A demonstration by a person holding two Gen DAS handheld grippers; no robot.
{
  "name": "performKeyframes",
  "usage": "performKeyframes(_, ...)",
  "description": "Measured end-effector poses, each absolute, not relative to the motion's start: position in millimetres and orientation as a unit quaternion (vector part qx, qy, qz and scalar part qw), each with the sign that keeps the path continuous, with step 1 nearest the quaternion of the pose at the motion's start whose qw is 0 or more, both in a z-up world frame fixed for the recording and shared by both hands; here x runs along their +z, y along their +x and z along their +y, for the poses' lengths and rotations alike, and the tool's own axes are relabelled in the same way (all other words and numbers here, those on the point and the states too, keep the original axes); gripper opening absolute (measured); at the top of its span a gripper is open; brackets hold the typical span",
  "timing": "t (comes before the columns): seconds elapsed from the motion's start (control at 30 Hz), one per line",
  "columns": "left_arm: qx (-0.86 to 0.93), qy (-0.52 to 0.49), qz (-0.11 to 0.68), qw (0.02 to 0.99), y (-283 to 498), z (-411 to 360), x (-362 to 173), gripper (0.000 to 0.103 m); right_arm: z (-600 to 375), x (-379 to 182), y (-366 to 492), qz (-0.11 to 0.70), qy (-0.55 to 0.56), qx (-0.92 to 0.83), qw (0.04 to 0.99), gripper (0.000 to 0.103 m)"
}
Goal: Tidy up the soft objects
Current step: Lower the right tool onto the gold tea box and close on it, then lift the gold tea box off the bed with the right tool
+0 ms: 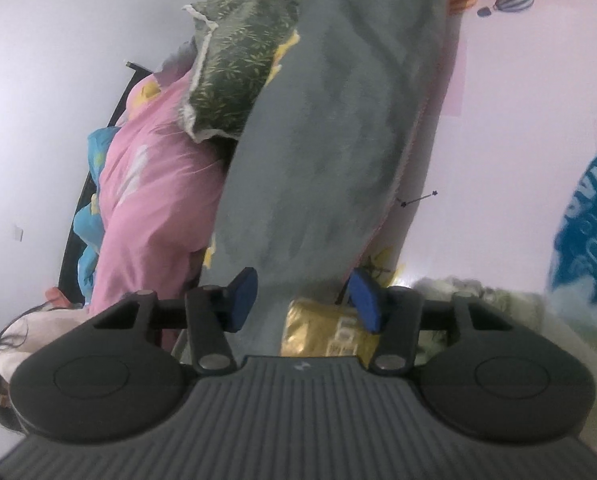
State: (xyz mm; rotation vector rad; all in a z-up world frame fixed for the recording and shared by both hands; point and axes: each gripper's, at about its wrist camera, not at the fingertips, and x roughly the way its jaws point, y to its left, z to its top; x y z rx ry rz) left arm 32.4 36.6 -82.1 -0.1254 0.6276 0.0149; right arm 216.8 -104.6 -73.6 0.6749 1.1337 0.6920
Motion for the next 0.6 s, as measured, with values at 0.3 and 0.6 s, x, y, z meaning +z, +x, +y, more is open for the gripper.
performKeyframes(0.3,-0.004,-0.073,0.326,0.942,42.1,36.1,-86.5,0.054,-93.7,-94.9,211.7,0.534,0.318,0.329,0.711,0.052)
performKeyframes(0.6,-0.008,-0.083,0.296,0.952,23.6,45.3,-61.7,0.041,-90.7,-72.5,184.2,0.541,0.307,0.342,0.704,0.053)
